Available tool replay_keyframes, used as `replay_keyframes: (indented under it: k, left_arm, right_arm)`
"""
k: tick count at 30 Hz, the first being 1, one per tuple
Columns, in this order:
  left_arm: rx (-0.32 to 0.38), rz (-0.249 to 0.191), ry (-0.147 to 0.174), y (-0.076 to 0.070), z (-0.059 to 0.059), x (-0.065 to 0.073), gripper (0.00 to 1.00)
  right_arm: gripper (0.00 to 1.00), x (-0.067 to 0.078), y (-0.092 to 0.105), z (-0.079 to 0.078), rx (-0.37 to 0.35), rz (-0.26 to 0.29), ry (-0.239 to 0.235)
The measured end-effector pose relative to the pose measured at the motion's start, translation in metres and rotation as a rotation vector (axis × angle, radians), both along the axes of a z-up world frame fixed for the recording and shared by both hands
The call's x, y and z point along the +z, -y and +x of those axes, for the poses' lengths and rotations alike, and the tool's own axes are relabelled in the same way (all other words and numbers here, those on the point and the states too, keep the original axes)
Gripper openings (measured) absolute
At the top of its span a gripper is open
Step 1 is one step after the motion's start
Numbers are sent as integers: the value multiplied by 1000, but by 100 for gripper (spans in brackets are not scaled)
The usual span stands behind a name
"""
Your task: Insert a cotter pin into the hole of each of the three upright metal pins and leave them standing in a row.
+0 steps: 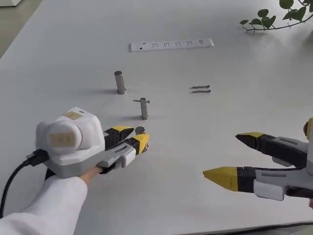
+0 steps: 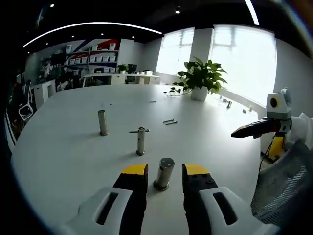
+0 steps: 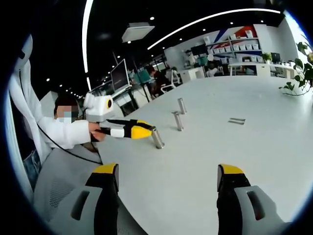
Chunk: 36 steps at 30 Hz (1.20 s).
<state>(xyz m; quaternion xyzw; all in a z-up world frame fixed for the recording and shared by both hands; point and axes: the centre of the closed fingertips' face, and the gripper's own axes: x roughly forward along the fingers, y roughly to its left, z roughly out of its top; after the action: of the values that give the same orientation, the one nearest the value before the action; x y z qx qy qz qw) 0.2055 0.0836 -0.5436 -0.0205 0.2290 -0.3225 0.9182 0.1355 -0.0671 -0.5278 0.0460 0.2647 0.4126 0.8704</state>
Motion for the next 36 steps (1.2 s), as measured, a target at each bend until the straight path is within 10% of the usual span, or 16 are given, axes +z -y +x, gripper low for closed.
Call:
replay_keyframes:
  k: [16, 28, 36]
  left_arm:
    - [-68, -82, -6, -30, -41, 35, 64]
    - [-115, -148, -81, -30, -63, 41, 100]
    - [-167, -107, -88, -29, -76, 37, 99]
  right_arm:
    - [80, -2, -1, 1, 16, -19, -16]
    - [78, 1, 9, 8, 36, -75, -31]
    - [78, 9, 18, 22, 87, -156, -9]
